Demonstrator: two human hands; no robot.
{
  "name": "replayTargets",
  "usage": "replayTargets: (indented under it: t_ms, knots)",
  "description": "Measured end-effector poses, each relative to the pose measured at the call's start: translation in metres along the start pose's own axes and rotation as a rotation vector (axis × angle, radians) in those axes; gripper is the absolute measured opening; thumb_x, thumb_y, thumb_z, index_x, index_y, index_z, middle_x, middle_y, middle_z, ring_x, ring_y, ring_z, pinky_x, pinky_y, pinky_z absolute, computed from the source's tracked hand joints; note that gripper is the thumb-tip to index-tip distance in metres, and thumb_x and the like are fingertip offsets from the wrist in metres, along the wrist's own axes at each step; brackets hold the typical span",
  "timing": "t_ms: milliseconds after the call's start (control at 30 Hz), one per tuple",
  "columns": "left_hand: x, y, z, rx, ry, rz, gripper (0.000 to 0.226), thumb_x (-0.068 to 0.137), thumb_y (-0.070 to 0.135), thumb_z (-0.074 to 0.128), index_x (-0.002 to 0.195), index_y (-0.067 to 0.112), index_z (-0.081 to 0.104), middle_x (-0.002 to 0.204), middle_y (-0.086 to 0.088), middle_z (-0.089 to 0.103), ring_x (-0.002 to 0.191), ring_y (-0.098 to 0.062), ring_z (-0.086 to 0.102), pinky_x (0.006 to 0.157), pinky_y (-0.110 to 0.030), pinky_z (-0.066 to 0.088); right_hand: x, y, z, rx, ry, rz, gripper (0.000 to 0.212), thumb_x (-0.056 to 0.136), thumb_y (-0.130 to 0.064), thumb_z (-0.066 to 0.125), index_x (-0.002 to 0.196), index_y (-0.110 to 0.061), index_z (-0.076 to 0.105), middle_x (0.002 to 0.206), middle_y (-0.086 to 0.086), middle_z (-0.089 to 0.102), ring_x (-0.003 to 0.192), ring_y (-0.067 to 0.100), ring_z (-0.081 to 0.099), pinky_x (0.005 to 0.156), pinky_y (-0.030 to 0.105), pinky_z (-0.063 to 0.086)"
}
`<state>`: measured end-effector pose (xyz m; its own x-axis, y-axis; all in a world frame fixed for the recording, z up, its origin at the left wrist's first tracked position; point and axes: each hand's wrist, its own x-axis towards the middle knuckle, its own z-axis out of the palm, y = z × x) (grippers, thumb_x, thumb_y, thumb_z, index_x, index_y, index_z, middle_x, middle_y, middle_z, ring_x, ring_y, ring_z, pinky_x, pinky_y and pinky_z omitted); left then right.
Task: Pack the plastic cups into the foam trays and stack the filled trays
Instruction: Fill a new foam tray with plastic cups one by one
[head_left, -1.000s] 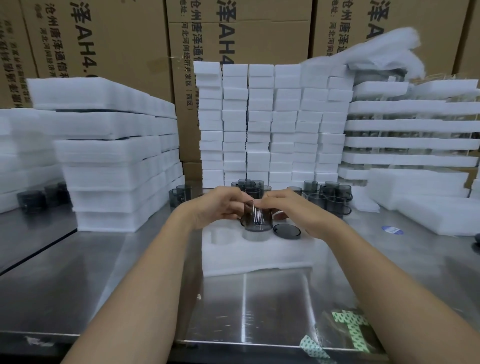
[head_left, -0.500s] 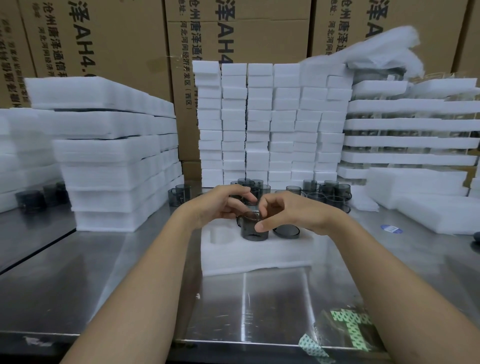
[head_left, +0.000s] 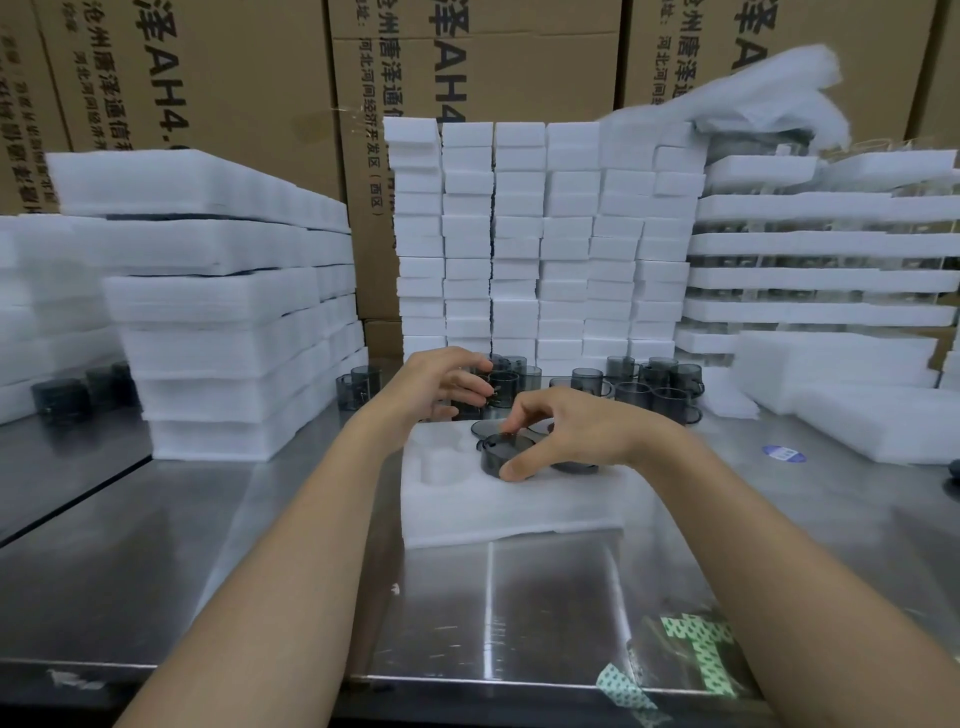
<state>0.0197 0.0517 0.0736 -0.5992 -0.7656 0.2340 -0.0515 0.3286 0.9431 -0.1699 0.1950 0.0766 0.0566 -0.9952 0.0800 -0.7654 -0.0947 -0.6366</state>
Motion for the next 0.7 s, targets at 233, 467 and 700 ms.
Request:
replayTargets:
  t_ms: [233,467,700]
  knots:
    - [-0.002,0.001,0.003,0.022,0.003,0.009,0.034,0.096,0.048,0.065,0.116,0.025,0.079,0.106,-0.003,0.083,0.095,-0.014,0.08,0.089,-0.039,0.052,0.003,-0.001,0.006,0.009,0.083,-0.09,0.044,0.071,-0.071,0.081,0.094,-0.034,0.074,0.117,-0.019,0.069,0.115,0.0,0.06,0.1,0.029,0.043]
    - [-0.002,0.001,0.003,-0.001,0.048,0.037,0.028,0.099,0.044,0.066,0.111,0.024,0.08,0.104,-0.003,0.083,0.096,-0.017,0.08,0.091,-0.039,0.053,0.013,0.004,0.018,0.028,0.074,-0.162,0.042,0.071,-0.062,0.089,0.084,-0.023,0.077,0.114,-0.025,0.072,0.113,-0.022,0.056,0.092,0.019,0.036]
    - [0.0,0.001,0.0,-0.01,0.063,0.055,0.027,0.099,0.043,0.066,0.11,0.024,0.08,0.103,-0.004,0.083,0.095,-0.019,0.08,0.087,-0.038,0.053,0.016,0.006,0.017,-0.006,0.049,-0.195,0.032,0.076,-0.061,0.086,0.102,-0.044,0.081,0.138,-0.025,0.064,0.13,-0.014,0.049,0.11,0.026,0.031]
